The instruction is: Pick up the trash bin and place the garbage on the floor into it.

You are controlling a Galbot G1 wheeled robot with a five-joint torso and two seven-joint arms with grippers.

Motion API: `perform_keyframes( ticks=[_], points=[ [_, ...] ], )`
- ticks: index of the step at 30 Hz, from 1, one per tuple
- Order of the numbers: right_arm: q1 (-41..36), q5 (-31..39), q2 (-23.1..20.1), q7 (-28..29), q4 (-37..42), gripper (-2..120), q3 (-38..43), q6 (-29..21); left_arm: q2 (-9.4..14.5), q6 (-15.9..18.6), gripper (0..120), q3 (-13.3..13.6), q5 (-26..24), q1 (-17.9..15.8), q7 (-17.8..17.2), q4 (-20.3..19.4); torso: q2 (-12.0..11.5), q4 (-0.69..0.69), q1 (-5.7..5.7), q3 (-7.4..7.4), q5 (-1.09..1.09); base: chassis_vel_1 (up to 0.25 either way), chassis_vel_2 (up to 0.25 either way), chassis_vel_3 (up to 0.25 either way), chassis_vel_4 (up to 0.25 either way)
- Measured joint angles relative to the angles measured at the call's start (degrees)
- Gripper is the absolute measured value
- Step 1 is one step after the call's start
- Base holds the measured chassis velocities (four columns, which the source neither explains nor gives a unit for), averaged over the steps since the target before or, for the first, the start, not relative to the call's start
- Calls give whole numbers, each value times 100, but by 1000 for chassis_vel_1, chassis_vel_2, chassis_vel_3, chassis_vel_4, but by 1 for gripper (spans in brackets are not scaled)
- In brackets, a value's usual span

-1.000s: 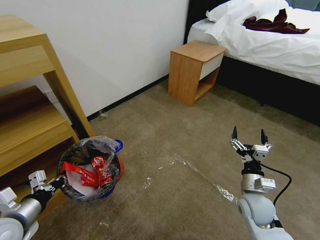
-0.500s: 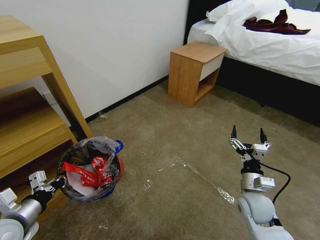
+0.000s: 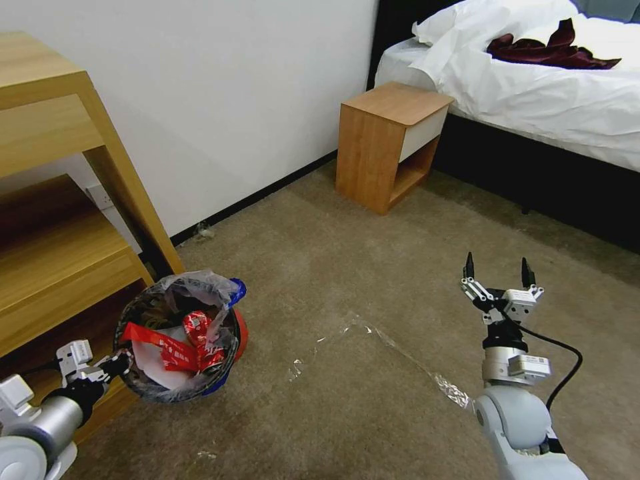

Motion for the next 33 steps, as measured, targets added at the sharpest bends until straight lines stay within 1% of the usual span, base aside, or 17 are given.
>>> perform_keyframes(
  ticks=[26, 33],
  points=[
    [19, -59, 18, 7, -59, 100, 17, 15, 33, 4, 0, 2, -25, -33, -3, 32, 0, 0, 0, 0, 0, 0, 0, 0, 0],
    [31, -57, 19, 8, -63, 100, 2, 32, 33, 9, 0, 5, -25, -26, 24, 36, 0, -1, 0, 0, -1, -62, 77, 74, -77]
  ],
)
